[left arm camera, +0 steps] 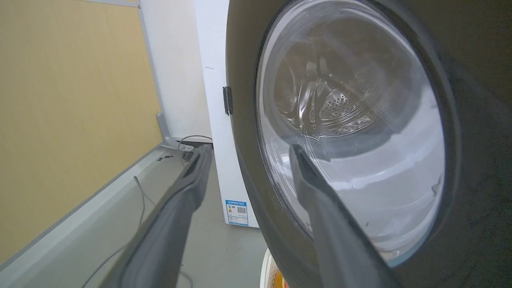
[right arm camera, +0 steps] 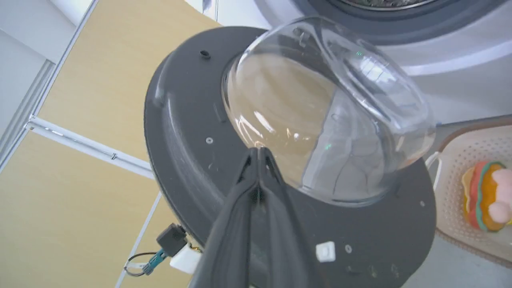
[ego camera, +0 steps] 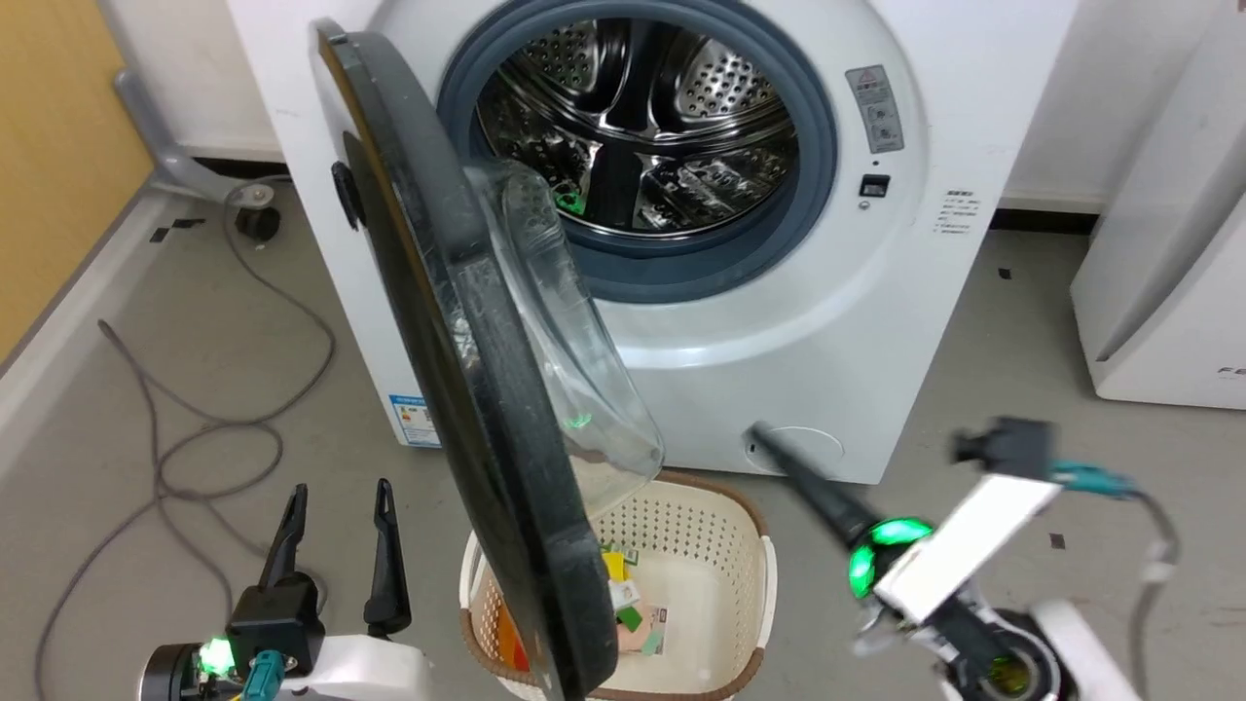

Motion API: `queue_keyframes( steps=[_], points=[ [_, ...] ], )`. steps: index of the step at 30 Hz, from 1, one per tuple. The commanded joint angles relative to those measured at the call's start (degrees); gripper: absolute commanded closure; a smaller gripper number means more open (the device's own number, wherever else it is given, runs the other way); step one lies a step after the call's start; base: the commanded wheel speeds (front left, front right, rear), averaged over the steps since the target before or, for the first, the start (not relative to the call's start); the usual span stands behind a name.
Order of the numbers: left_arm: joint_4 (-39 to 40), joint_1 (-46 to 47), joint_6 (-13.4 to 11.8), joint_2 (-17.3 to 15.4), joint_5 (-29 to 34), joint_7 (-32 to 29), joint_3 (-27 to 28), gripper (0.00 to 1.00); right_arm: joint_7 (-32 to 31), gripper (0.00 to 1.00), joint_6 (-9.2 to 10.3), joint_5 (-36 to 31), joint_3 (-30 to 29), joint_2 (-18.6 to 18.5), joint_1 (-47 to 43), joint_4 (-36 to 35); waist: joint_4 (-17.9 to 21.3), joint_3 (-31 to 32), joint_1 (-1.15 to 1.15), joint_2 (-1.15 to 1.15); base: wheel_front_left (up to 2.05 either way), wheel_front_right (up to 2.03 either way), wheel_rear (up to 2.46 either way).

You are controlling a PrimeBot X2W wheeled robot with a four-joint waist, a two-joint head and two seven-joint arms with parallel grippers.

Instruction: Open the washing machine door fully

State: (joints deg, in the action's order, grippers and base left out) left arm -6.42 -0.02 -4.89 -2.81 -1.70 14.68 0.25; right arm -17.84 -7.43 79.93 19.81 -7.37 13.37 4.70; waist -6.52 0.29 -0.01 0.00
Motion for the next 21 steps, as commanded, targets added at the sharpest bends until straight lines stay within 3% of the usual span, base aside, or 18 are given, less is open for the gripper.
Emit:
queue_keyframes(
  steps=[1, 4, 11, 12, 16, 21],
  points=[
    [0.16, -0.55, -0.13, -0.09, 0.21, 0.32, 0.04, 0.00, 1.07, 1.00, -0.06, -0.67, -0.15, -0.33, -0.67, -0.49, 0.18, 0.09, 0.01, 0.00, 0.00, 0.00, 0.00],
    [0.31, -0.70, -0.22, -0.09, 0.07, 0.32, 0.01, 0.00, 10.23, 1.00, -0.06, -3.95, -1.61, -1.22, -1.05, -1.90, 0.74, 0.35, 0.01, 0.00, 0.00, 0.00, 0.00],
    [0.64, -1.37, -0.55, -0.08, -0.12, 0.32, 0.25, 0.00, 30.22, 1.00, -0.06, -17.61, -3.93, -7.96, -2.26, -1.84, 2.23, 1.05, 0.01, 0.00, 0.00, 0.00, 0.00],
    [0.87, -1.78, -0.75, -0.08, -0.19, 0.32, 0.51, 0.00, 32.51, 1.00, -0.06, -26.50, -6.01, -9.74, -2.82, -1.10, 3.12, 1.35, 0.01, 0.00, 0.00, 0.00, 0.00],
    [1.17, -2.24, -0.95, -0.08, -0.37, 0.32, 0.71, 0.00, 32.80, 1.00, -0.06, -42.75, -12.44, -8.17, -4.29, -3.26, 4.28, 1.41, 0.01, 0.00, 0.00, 0.00, 0.00],
    [1.35, -2.26, -1.23, -0.08, -0.52, 0.32, 0.60, 0.00, 32.82, 1.00, -0.06, -61.19, -17.40, -3.70, -8.51, -6.06, 5.10, 1.32, 0.01, 0.00, 0.00, 0.00, 0.00]
  ],
)
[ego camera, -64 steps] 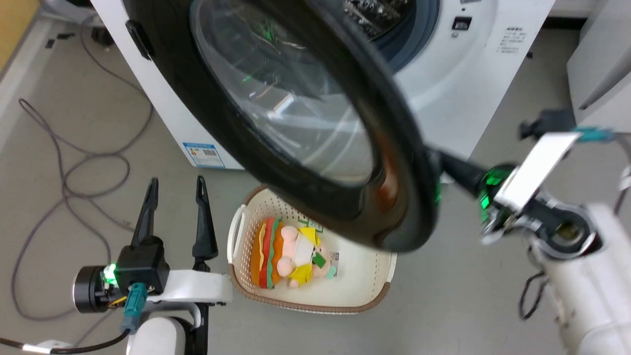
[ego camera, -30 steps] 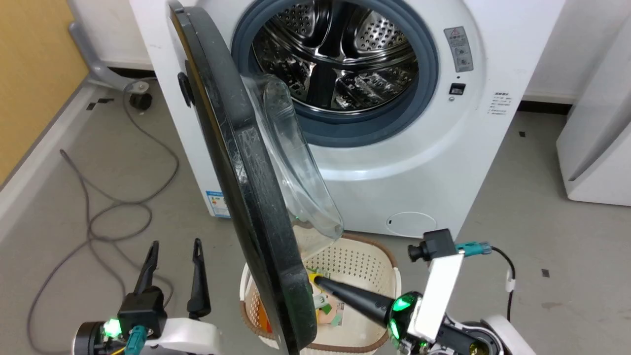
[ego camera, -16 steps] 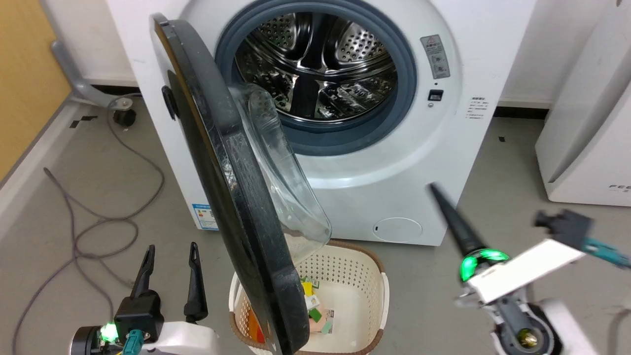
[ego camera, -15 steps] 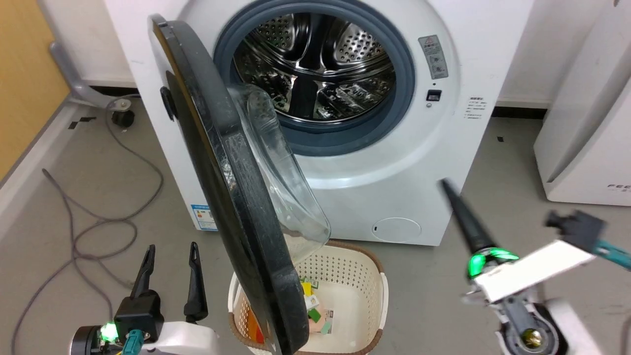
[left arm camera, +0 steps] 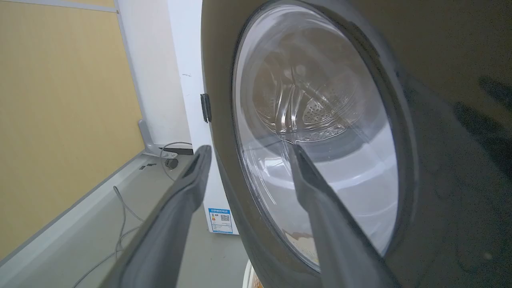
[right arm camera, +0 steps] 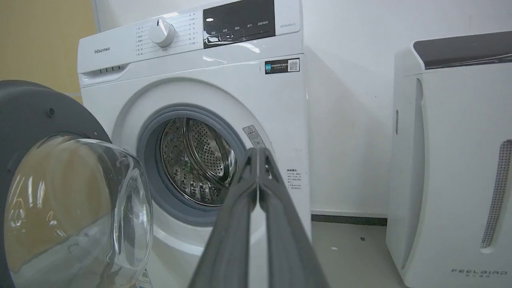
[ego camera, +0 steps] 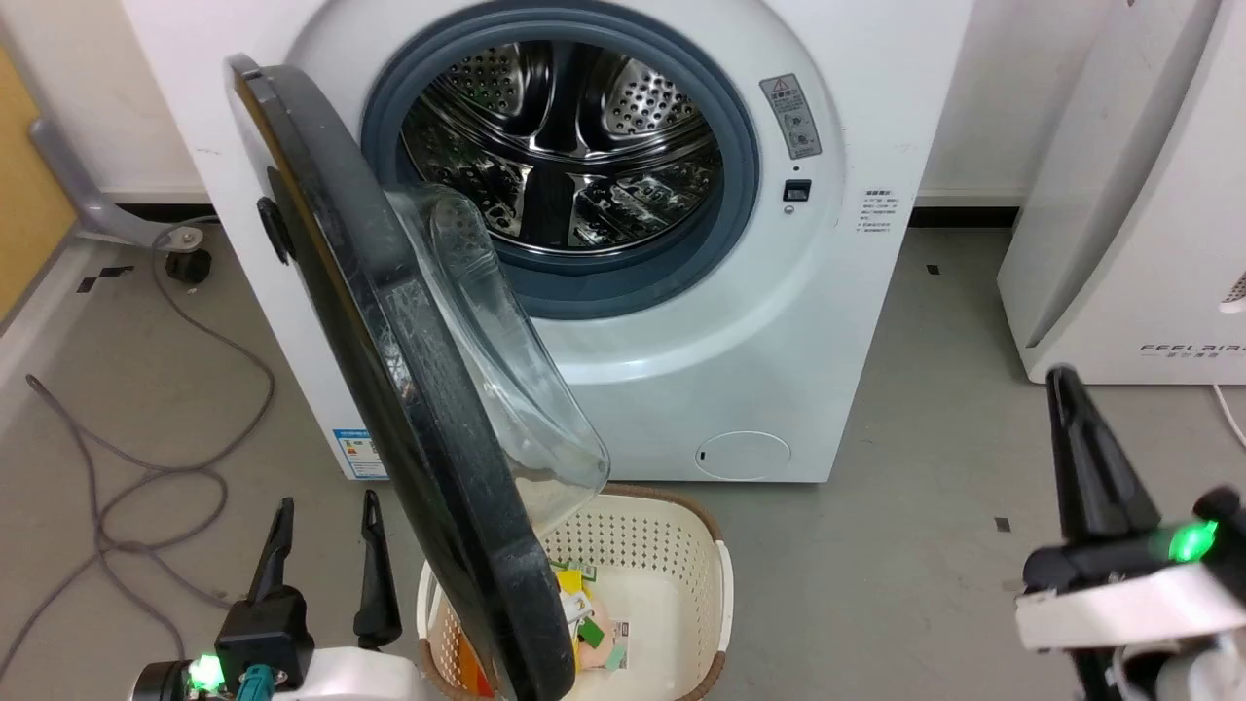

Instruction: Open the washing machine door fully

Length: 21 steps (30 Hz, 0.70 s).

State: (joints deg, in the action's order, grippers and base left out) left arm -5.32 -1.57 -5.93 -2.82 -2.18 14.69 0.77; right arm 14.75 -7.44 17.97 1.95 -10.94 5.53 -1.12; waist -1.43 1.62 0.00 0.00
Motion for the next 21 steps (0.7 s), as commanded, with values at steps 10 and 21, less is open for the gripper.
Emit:
queue_keyframes(
  steps=[10, 21],
  points=[
    [0.22, -0.48, -0.41, -0.06, -0.33, 0.30, -0.69, 0.00, 0.24, 0.56, -0.05, -15.08, -3.31, 6.18, -9.89, 3.96, -0.25, -0.25, 0.00, 0.00, 0.00, 0.00, 0.00],
    [-0.02, -0.64, -0.53, -0.06, -0.75, 0.30, -0.70, 0.00, 0.25, 0.00, -0.05, -15.77, -6.52, 8.01, -12.21, 6.14, -0.65, 0.14, 0.00, 0.00, 0.00, 0.00, 0.00]
  ],
)
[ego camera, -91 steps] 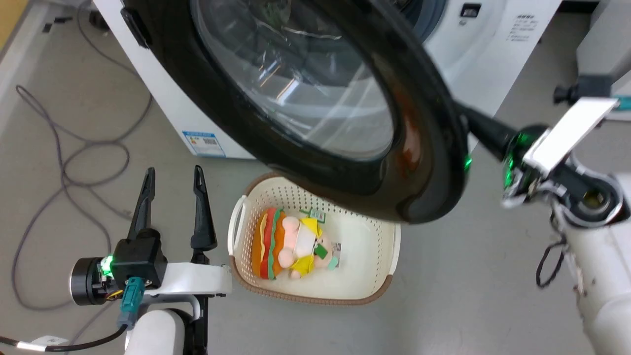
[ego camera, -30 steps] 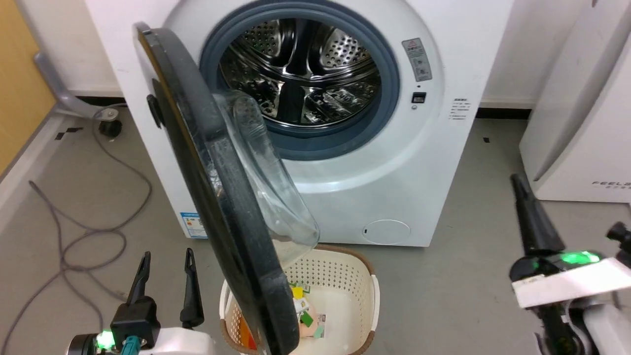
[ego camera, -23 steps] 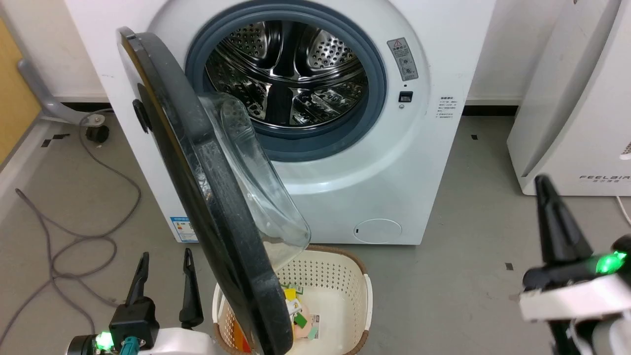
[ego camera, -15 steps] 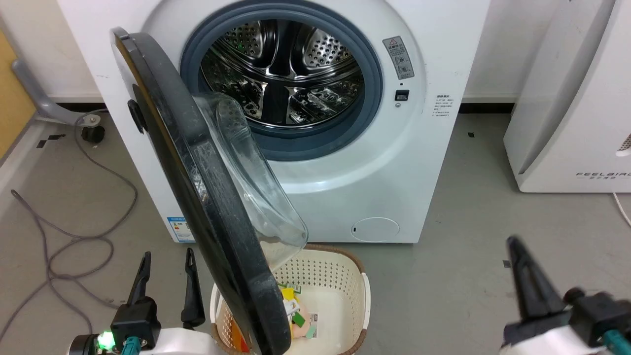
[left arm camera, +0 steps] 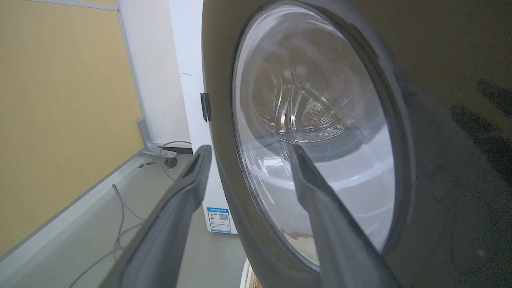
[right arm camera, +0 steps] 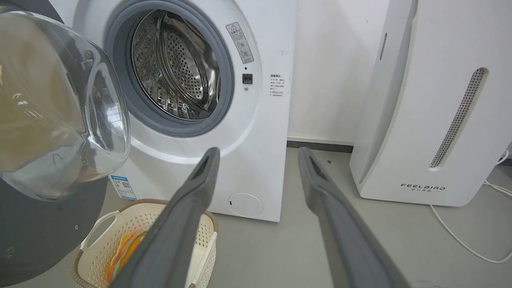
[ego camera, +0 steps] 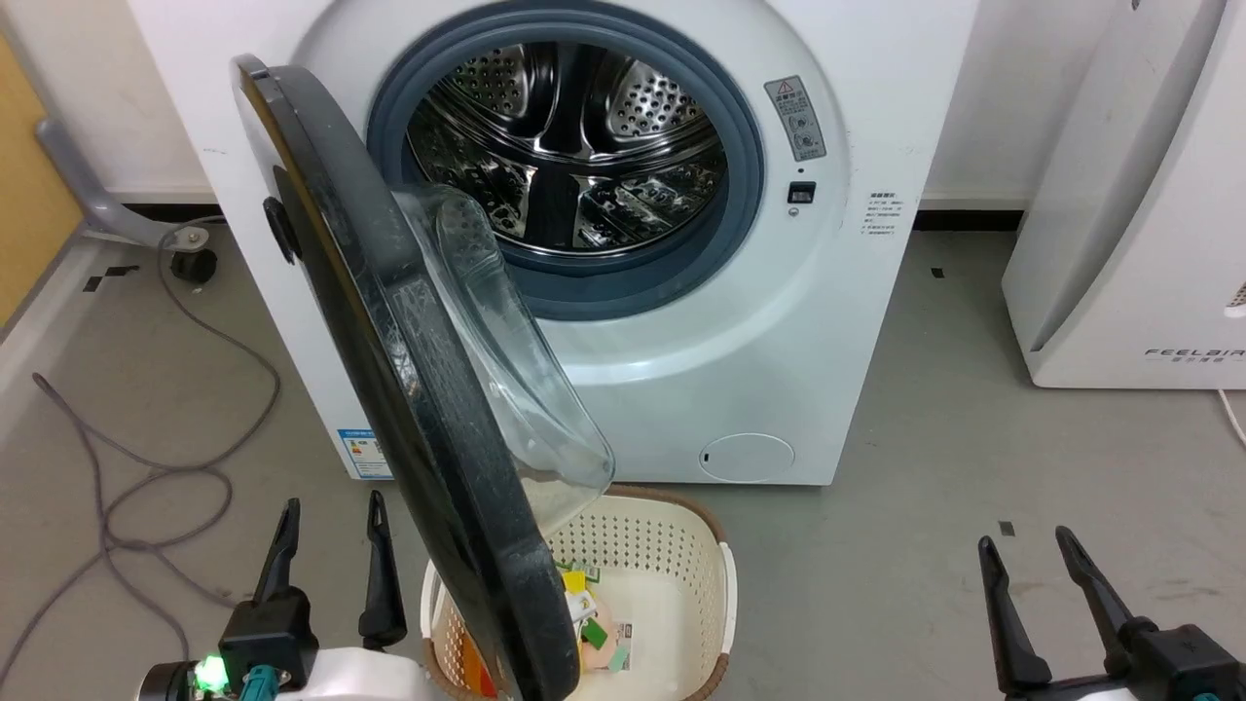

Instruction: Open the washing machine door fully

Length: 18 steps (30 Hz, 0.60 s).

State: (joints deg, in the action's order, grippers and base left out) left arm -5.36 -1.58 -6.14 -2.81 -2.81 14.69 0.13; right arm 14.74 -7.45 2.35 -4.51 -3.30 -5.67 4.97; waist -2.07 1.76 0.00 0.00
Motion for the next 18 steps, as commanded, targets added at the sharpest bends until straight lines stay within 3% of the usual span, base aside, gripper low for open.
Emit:
queue_keyframes(
  steps=[1, 3, 4, 5, 10, 18],
  points=[
    [-0.02, -0.61, -0.42, -0.07, -0.27, 0.30, -0.01, 0.00, 0.26, 0.00, -0.03, 0.02, -0.08, 0.39, -1.07, 0.13, -0.08, 0.03, 0.00, 0.00, 0.00, 0.00, 0.00],
    [0.08, -0.51, -0.55, -0.07, -0.38, 0.30, 0.10, 0.00, 0.26, 0.00, -0.03, 0.40, -0.12, 0.40, -1.08, 0.15, -0.20, 0.06, 0.00, 0.00, 0.00, 0.00, 0.00],
    [0.15, -0.46, -0.63, -0.07, -0.33, 0.30, 0.24, 0.62, 0.26, 0.00, -0.03, 0.55, -0.15, 0.40, -1.05, 0.13, -0.26, 0.09, 0.00, 0.00, 0.00, 0.00, 0.00],
    [0.40, -0.35, -0.67, -0.07, -0.22, 0.30, 0.40, 1.00, 0.26, 0.00, -0.03, 0.68, -0.16, 0.40, -1.00, 0.08, -0.32, 0.12, 0.00, 0.00, 0.00, 0.00, 0.00],
    [4.27, 1.25, -0.99, -0.15, 0.65, 0.30, 1.70, 1.00, 0.26, 0.00, -0.03, 1.04, -0.38, 0.41, -1.01, -0.27, -0.99, 0.22, 0.00, 0.00, 0.00, 0.00, 0.00],
    [16.98, 4.37, -1.07, -0.89, 2.84, 0.30, 1.55, 1.00, 0.26, 0.00, -0.03, 1.81, -0.05, 0.42, -1.20, -0.94, -1.45, 0.12, 0.00, 0.00, 0.00, 0.00, 0.00]
  ],
)
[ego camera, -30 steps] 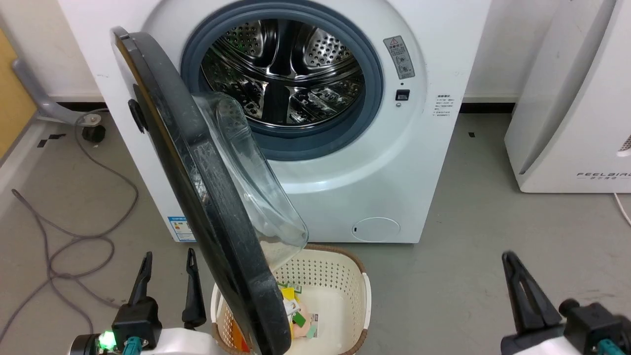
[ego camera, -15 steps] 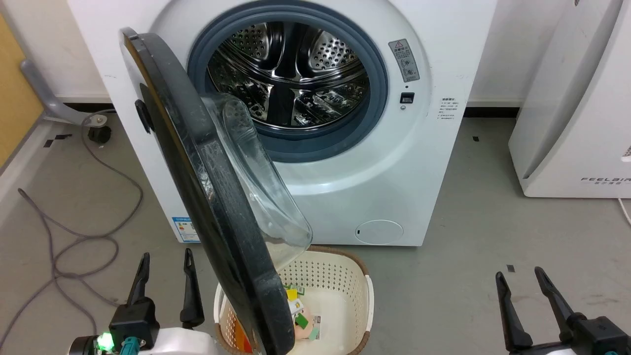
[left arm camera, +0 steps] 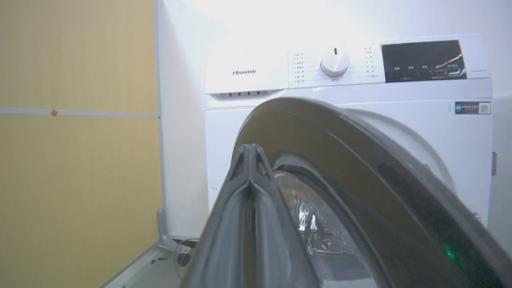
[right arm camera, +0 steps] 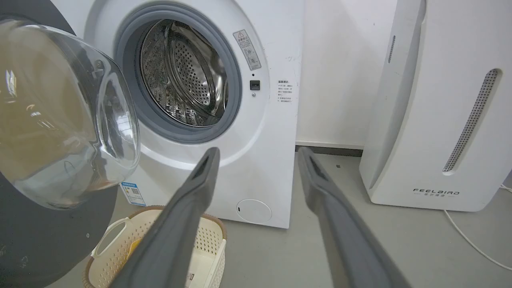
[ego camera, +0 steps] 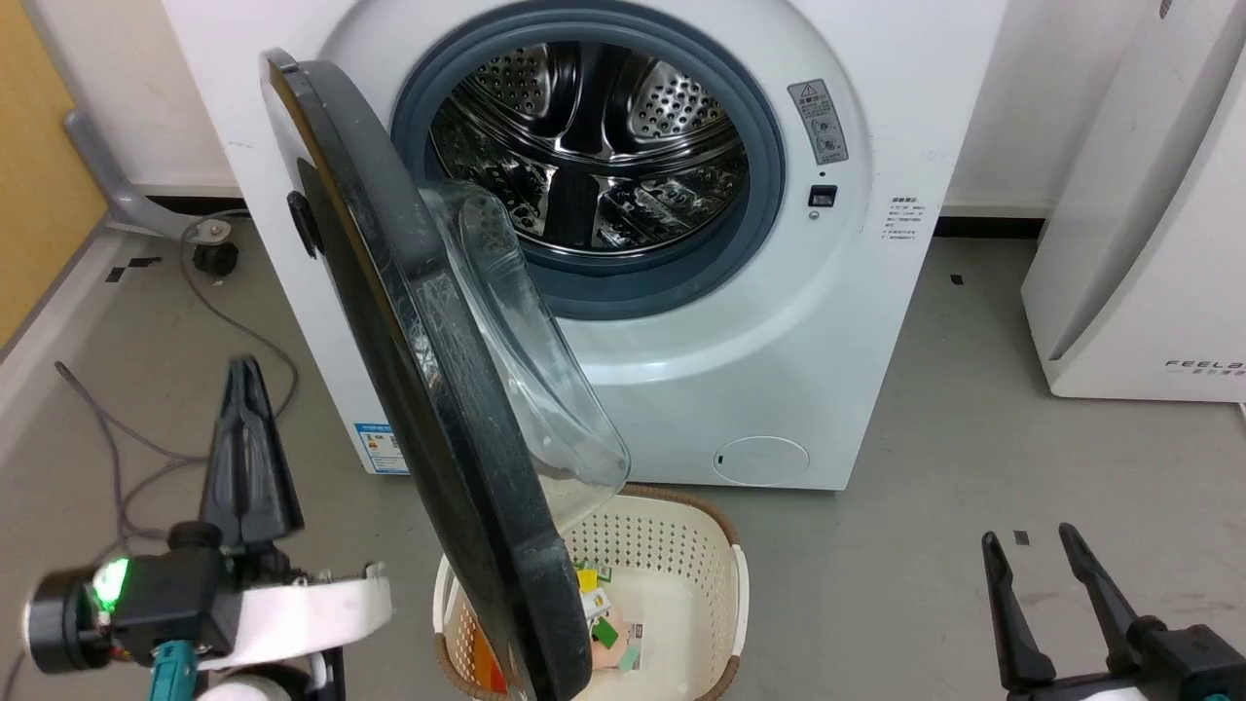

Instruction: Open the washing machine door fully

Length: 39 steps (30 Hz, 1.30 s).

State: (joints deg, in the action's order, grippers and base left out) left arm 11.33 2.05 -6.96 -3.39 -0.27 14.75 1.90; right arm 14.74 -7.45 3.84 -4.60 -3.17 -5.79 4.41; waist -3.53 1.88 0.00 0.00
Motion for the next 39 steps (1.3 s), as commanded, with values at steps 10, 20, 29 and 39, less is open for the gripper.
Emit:
queue_keyframes(
  steps=[10, 20, 29, 39],
  points=[
    [10.96, 2.15, 1.84, -0.22, 1.97, 0.25, -9.49, 1.00, 0.26, 0.00, -0.03, 1.79, -0.08, 0.29, -1.45, -1.80, 0.22, -0.03, 0.00, 0.00, 0.00, 0.00, 0.00],
    [11.98, 2.64, 4.98, -0.01, 1.13, 0.25, -19.44, 1.00, 0.26, 0.00, -0.03, 1.83, 0.17, 0.29, -1.36, -1.79, 0.20, 0.14, 0.00, 0.00, 0.00, 0.00, 0.00],
    [9.77, 1.55, 6.99, 0.10, 1.58, 0.25, -28.44, 1.00, 0.26, 0.00, -0.03, 2.05, 0.59, 0.29, -1.24, -1.58, 0.00, 0.19, 0.00, 0.00, 0.00, 0.00, 0.00],
    [5.47, -1.31, 9.17, -0.15, 1.28, 0.25, -36.32, 1.00, 0.26, 0.00, -0.03, 2.22, 0.57, 0.29, -1.33, -1.41, -1.03, 0.04, 0.00, 0.00, 0.00, 0.00, 0.00]
  ],
)
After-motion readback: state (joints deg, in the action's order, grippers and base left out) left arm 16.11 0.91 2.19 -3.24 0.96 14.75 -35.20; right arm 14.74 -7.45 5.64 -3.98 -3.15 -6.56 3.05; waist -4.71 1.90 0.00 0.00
